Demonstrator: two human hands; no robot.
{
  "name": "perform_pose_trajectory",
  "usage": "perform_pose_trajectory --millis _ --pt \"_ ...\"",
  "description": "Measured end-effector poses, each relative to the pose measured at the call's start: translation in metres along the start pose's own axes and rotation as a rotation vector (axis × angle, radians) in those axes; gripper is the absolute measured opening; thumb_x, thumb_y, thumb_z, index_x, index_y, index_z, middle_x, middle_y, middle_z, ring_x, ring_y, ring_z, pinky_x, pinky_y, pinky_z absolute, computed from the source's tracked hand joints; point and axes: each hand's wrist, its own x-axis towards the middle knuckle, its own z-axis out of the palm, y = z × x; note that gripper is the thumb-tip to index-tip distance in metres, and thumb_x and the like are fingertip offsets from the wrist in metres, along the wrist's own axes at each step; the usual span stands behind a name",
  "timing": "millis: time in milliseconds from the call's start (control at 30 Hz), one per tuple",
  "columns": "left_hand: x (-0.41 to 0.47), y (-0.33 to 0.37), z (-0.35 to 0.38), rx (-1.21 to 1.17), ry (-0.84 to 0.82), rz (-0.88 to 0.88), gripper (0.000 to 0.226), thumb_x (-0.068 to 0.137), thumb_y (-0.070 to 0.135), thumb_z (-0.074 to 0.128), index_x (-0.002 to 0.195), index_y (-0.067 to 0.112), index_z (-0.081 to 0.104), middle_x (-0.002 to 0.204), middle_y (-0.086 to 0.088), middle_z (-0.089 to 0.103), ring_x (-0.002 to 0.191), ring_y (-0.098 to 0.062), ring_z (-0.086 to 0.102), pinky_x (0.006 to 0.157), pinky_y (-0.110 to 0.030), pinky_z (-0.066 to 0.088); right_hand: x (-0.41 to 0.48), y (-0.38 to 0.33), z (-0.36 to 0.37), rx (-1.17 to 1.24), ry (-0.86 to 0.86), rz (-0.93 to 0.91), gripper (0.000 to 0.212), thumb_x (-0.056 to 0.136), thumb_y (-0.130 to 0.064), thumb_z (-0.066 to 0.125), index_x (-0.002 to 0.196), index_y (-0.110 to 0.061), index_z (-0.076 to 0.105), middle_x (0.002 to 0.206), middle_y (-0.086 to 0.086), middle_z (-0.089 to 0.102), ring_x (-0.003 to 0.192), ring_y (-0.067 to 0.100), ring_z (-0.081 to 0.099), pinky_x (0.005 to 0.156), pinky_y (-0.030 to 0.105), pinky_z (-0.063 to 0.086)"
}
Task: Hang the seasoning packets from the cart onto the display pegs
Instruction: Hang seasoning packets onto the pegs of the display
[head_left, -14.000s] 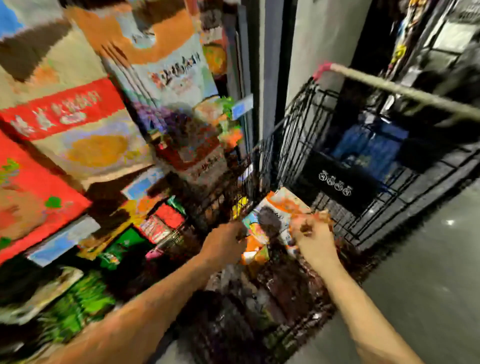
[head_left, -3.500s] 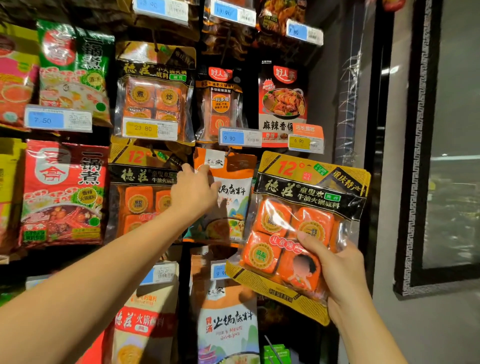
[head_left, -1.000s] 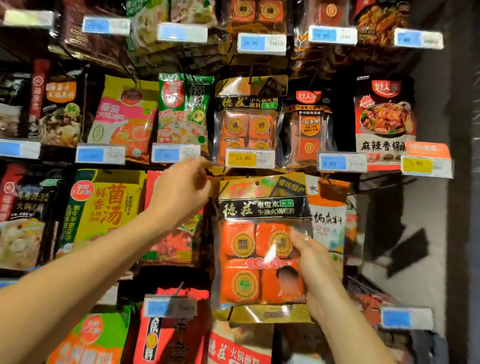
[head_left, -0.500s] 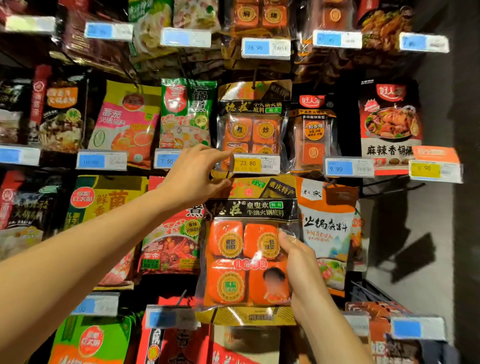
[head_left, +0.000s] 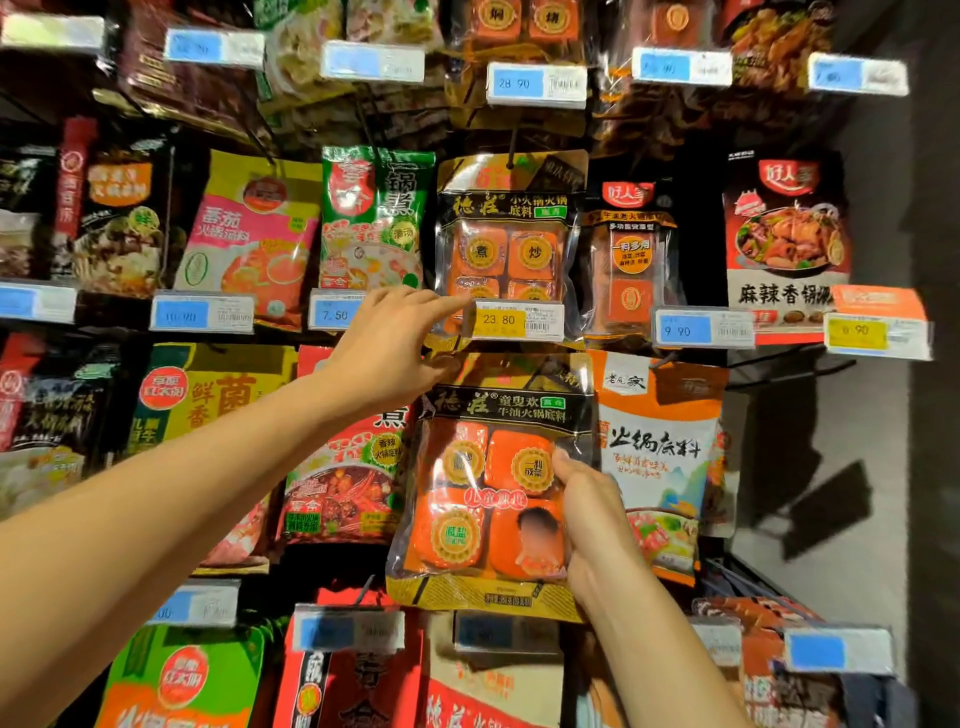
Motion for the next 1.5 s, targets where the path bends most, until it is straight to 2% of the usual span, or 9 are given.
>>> perform_pose_trajectory --millis 200,400,500,600,767,933,1067,1333,1500 --pt "-0.005 0.002 0.003 -0.012 0.017 -0.004 0.083 0.087 0.038 0.077 0.157 0.027 0.036 0.135 -0.002 0.063 0.132 -0.026 0.049 0.117 -0.041 0.024 0.007 0.006 0.003 -0.047 0.036 -0.022 0.030 0.106 -0.038 0.053 0.102 -0.016 0.072 0.097 0.011 0.079 0.100 0.034 0.073 0.096 0.056 0.057" --pt "-0.014 0.010 0.009 0.036 0.060 -0.021 0.082 0.086 0.036 0.077 0.156 0.023 0.036 0.141 -0.004 0.058 0.132 -0.028 0.047 0.119 -0.045 0.028 0.006 0.026 -0.006 -0.453 0.145 -0.392 0.028 0.100 -0.047 0.058 0.110 -0.022 0.057 0.091 0.000 0.069 0.096 0.030 0.068 0.087 0.051 0.055" --pt "-0.043 0.019 0.027 0.021 0.142 0.022 0.073 0.082 0.031 0.078 0.147 0.017 0.047 0.145 -0.010 0.050 0.131 -0.033 0.047 0.110 -0.050 0.040 -0.001 0.041 -0.019 -0.659 0.159 -0.512 0.084 0.089 -0.045 0.076 0.152 -0.042 0.020 0.120 -0.007 0.064 0.100 0.025 0.067 0.086 0.049 0.056" --pt "-0.083 0.025 0.062 0.029 -0.018 0.129 0.074 0.082 0.052 0.073 0.144 0.017 0.052 0.148 -0.015 0.048 0.136 -0.036 0.045 0.113 -0.052 0.039 0.000 0.051 -0.020 -0.867 0.139 -0.610 0.099 0.094 -0.043 0.071 0.154 -0.057 -0.006 0.158 0.003 0.040 0.126 0.030 0.059 0.096 0.051 0.055" --pt "-0.107 0.029 0.102 0.133 -0.299 -0.009 0.110 0.080 0.069 0.067 0.163 0.023 0.011 0.170 -0.010 0.009 0.155 -0.031 0.016 0.127 -0.048 0.013 0.019 0.047 -0.008 -1.020 0.106 -0.571 0.089 0.097 -0.040 0.067 0.160 -0.049 0.005 0.155 0.005 0.039 0.130 0.027 0.054 0.094 0.041 0.051" --pt "-0.141 0.076 0.100 -0.151 -0.036 -0.133 0.062 0.082 0.040 0.075 0.136 0.017 0.054 0.143 -0.011 0.048 0.129 -0.033 0.048 0.107 -0.048 0.042 -0.008 0.056 -0.039 -0.884 0.064 -0.618 0.065 0.098 -0.032 0.067 0.153 -0.042 0.035 0.143 -0.007 0.044 0.118 0.012 0.058 0.093 0.041 0.056" --pt "-0.204 0.149 0.113 -0.490 -0.051 -0.081 0.027 0.089 0.033 0.061 0.111 0.017 0.062 0.115 -0.002 0.054 0.102 -0.028 0.058 0.084 -0.042 0.050 -0.066 0.091 -0.119 -0.790 0.113 -0.697 0.029 0.097 -0.015 0.066 0.119 -0.034 0.065 0.120 -0.011 0.056 0.099 -0.004 0.060 0.081 0.017 0.052" --pt "-0.352 0.308 0.190 -0.878 -0.646 -0.109 0.013 0.091 0.028 0.057 0.101 0.022 0.062 0.104 0.008 0.065 0.097 -0.016 0.062 0.081 -0.032 0.047 -0.195 0.224 -0.309 -0.922 0.279 -0.117 0.017 0.092 -0.011 0.072 0.097 -0.027 0.067 0.097 -0.009 0.063 0.079 -0.002 0.064 0.069 0.007 0.044" --pt "-0.455 0.380 0.236 -0.987 -1.148 -0.297 0.023 0.085 0.031 0.045 0.086 0.021 0.066 0.086 0.010 0.068 0.083 -0.014 0.062 0.084 -0.040 0.052 -0.261 0.332 -0.402 -0.869 0.383 0.437 0.012 0.083 -0.007 0.078 0.090 -0.015 0.072 0.085 0.002 0.071 0.080 0.025 0.069 0.078 0.032 0.051"
